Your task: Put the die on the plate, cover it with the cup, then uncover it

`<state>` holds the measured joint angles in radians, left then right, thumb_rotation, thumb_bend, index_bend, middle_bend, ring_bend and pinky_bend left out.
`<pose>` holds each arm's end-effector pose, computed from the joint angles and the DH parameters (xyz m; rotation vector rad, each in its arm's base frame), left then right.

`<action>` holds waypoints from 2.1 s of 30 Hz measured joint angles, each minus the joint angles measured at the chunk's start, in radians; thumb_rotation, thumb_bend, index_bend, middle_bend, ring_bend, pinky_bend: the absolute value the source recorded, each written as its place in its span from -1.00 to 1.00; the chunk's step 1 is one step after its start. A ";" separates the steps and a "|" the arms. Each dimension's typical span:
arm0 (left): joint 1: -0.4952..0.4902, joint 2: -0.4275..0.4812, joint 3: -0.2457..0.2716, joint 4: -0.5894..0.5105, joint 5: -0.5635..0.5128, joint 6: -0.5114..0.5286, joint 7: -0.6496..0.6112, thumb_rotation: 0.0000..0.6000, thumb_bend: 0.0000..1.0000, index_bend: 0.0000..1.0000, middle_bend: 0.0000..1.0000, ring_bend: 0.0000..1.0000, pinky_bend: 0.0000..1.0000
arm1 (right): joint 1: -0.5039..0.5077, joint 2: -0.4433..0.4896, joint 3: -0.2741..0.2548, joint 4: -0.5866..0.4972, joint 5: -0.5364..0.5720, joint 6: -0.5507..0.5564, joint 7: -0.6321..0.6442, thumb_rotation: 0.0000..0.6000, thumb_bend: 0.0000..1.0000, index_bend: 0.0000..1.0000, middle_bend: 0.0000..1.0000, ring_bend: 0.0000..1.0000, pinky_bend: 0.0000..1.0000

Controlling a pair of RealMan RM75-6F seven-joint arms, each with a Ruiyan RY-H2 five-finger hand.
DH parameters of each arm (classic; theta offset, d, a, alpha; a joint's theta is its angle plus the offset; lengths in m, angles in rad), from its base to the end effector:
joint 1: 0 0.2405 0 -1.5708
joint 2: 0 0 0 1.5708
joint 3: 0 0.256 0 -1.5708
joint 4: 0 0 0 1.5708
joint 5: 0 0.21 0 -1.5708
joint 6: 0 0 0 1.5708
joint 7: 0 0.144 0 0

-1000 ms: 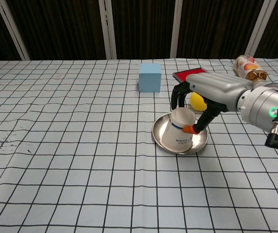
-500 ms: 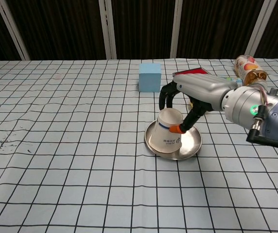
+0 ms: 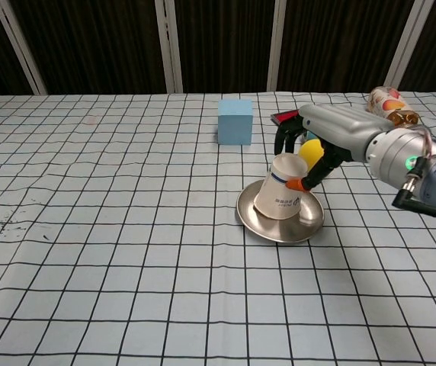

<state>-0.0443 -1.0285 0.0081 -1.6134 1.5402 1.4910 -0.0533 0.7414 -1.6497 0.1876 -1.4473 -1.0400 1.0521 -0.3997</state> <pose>-0.3232 0.1561 0.1793 -1.4279 -0.9237 -0.8340 -0.1398 -0.3403 -0.0332 1.7742 -0.9867 0.9563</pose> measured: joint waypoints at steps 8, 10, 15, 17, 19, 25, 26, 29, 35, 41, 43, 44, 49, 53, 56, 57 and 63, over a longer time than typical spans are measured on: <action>0.000 -0.002 0.000 -0.002 0.000 0.000 0.007 1.00 -0.41 -0.49 -1.00 -1.00 -0.95 | -0.014 0.062 -0.027 -0.104 0.008 -0.040 -0.008 1.00 0.02 0.54 -0.02 -0.55 -1.00; 0.000 -0.002 0.001 -0.003 0.002 0.002 0.007 1.00 -0.41 -0.48 -1.00 -1.00 -0.95 | -0.014 0.078 -0.030 -0.136 0.012 -0.052 -0.009 1.00 0.02 0.54 -0.02 -0.55 -1.00; 0.002 -0.001 0.001 -0.002 0.003 0.004 0.003 1.00 -0.41 -0.48 -1.00 -1.00 -0.95 | -0.003 0.117 -0.037 -0.225 0.011 -0.081 -0.027 1.00 0.02 0.54 -0.02 -0.55 -1.00; 0.002 -0.001 0.001 -0.002 0.003 0.004 0.002 1.00 -0.41 -0.48 -1.00 -1.00 -0.95 | 0.008 0.120 -0.034 -0.243 0.014 -0.089 -0.036 1.00 0.02 0.54 -0.02 -0.55 -1.00; 0.001 0.000 0.001 -0.002 0.002 0.003 -0.001 1.00 -0.41 -0.48 -1.00 -1.00 -0.95 | 0.015 0.115 -0.030 -0.245 0.019 -0.094 -0.038 1.00 0.02 0.54 -0.02 -0.55 -1.00; 0.001 0.001 -0.001 0.001 -0.001 0.003 -0.006 1.00 -0.41 -0.48 -1.00 -1.00 -0.95 | 0.032 0.083 -0.014 -0.220 0.039 -0.109 -0.021 1.00 0.02 0.54 -0.02 -0.55 -1.00; 0.000 0.001 -0.002 0.001 -0.002 0.002 -0.006 1.00 -0.41 -0.48 -1.00 -1.00 -0.95 | 0.033 0.077 -0.012 -0.213 0.040 -0.110 -0.013 1.00 0.02 0.54 -0.02 -0.55 -1.00; -0.001 0.001 -0.002 0.002 -0.002 0.001 -0.005 1.00 -0.41 -0.48 -1.00 -1.00 -0.95 | 0.033 0.061 -0.004 -0.194 0.033 -0.109 0.018 1.00 0.02 0.54 -0.02 -0.55 -1.00; -0.003 -0.002 -0.002 0.000 -0.004 -0.004 0.006 1.00 -0.41 -0.48 -1.00 -1.00 -0.95 | 0.019 0.002 0.009 -0.092 -0.052 -0.067 0.127 1.00 0.02 0.54 -0.02 -0.55 -1.00; -0.003 -0.004 -0.003 -0.002 -0.006 -0.005 0.012 1.00 -0.41 -0.47 -1.00 -1.00 -0.95 | -0.007 -0.026 0.009 0.004 -0.107 -0.023 0.187 1.00 0.02 0.55 -0.02 -0.55 -1.00; -0.004 -0.004 -0.002 -0.002 -0.007 -0.007 0.015 1.00 -0.41 -0.47 -1.00 -1.00 -0.95 | -0.018 -0.023 0.005 0.012 -0.111 -0.016 0.190 1.00 0.03 0.55 -0.02 -0.55 -1.00; -0.004 -0.004 -0.002 -0.003 -0.006 -0.007 0.016 1.00 -0.41 -0.47 -1.00 -1.00 -0.95 | -0.024 -0.019 0.001 0.013 -0.114 -0.013 0.192 1.00 0.02 0.55 -0.02 -0.55 -1.00; -0.003 -0.005 -0.001 -0.005 -0.005 -0.005 0.021 1.00 -0.41 -0.47 -1.00 -1.00 -0.95 | -0.048 0.010 -0.028 -0.001 -0.120 -0.014 0.192 1.00 0.02 0.58 -0.01 -0.55 -1.00; -0.002 -0.006 -0.001 -0.005 -0.005 -0.004 0.022 1.00 -0.41 -0.47 -1.00 -1.00 -0.95 | -0.065 0.037 -0.050 -0.041 -0.133 -0.019 0.194 1.00 0.02 0.58 -0.01 -0.55 -1.00; -0.003 -0.007 0.000 -0.006 -0.004 -0.005 0.024 1.00 -0.41 -0.47 -1.00 -1.00 -0.95 | -0.073 0.062 -0.063 -0.087 -0.144 -0.026 0.197 1.00 0.02 0.58 -0.01 -0.55 -1.00; -0.003 -0.007 0.000 -0.006 -0.004 -0.005 0.024 1.00 -0.41 -0.47 -1.00 -1.00 -0.95 | -0.074 0.069 -0.066 -0.101 -0.148 -0.029 0.196 1.00 0.02 0.58 -0.01 -0.55 -1.00; -0.001 -0.005 0.001 -0.007 -0.002 -0.001 0.021 1.00 -0.41 -0.47 -1.00 -1.00 -0.95 | -0.069 0.104 -0.074 -0.203 -0.165 -0.047 0.171 1.00 0.02 0.58 -0.01 -0.55 -1.00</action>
<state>-0.0454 -1.0339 0.0087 -1.6205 1.5383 1.4897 -0.0325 0.6727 -1.5462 0.1131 -1.6507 -1.2053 1.0048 -0.2287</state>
